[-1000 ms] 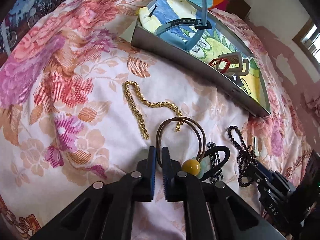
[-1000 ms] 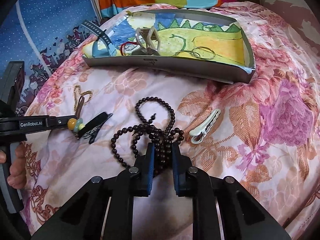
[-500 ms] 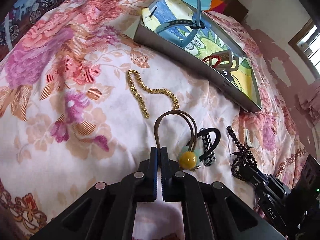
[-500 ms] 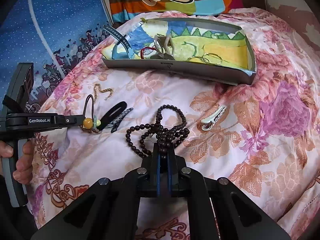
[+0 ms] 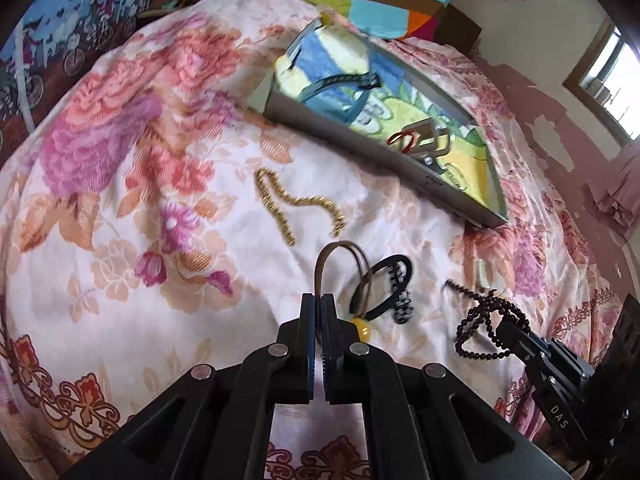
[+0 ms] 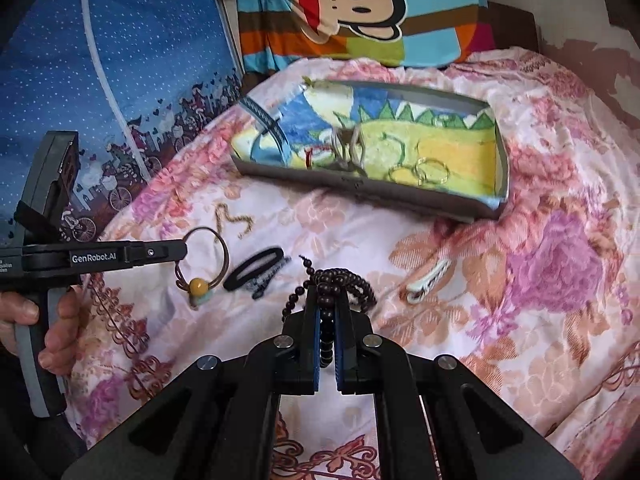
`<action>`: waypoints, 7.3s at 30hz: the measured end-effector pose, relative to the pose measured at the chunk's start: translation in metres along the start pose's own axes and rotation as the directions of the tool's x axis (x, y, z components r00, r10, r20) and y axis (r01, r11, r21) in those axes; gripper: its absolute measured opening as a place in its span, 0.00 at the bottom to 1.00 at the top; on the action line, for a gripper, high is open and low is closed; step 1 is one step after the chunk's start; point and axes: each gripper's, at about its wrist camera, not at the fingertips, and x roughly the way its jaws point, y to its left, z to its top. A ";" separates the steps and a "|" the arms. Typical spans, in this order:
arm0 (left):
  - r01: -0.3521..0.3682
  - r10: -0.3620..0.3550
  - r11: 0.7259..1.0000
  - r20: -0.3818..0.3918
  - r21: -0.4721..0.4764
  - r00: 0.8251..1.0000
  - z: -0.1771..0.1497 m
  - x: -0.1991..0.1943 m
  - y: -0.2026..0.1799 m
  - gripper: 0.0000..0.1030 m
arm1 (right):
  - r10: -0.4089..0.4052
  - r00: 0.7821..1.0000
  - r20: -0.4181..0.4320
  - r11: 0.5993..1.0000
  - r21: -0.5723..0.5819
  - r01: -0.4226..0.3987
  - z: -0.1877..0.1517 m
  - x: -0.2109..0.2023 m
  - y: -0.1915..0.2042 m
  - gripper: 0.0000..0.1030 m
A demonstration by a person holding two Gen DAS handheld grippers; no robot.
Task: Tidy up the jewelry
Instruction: 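Carry the bangle with the left tool while the right tool carries the necklace to the tray, then lower the bangle into the tray with the left tool while the right tool lowers the necklace, then withdraw both tools from the tray back toward the remaining items on the bed, then grasp the black hair tie with the left tool while the right tool grasps the white hair clip, then carry the hair tie with the left tool while the right tool carries the white clip to the tray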
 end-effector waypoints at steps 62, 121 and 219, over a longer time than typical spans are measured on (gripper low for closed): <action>0.119 -0.136 0.972 0.076 0.202 0.988 0.121 0.106 -0.158 0.04 | -0.175 0.984 0.041 0.983 0.072 0.172 0.085 0.073 -0.133 0.31; -0.106 0.053 0.985 0.347 0.136 0.936 -0.054 -0.112 -0.033 1.00 | -0.194 0.958 0.211 0.979 -0.012 0.201 -0.032 -0.111 -0.016 0.98; 0.072 -0.090 0.964 0.060 0.254 0.994 0.015 0.026 -0.056 0.07 | 0.012 1.000 0.016 0.999 -0.040 -0.011 0.020 0.045 -0.034 0.14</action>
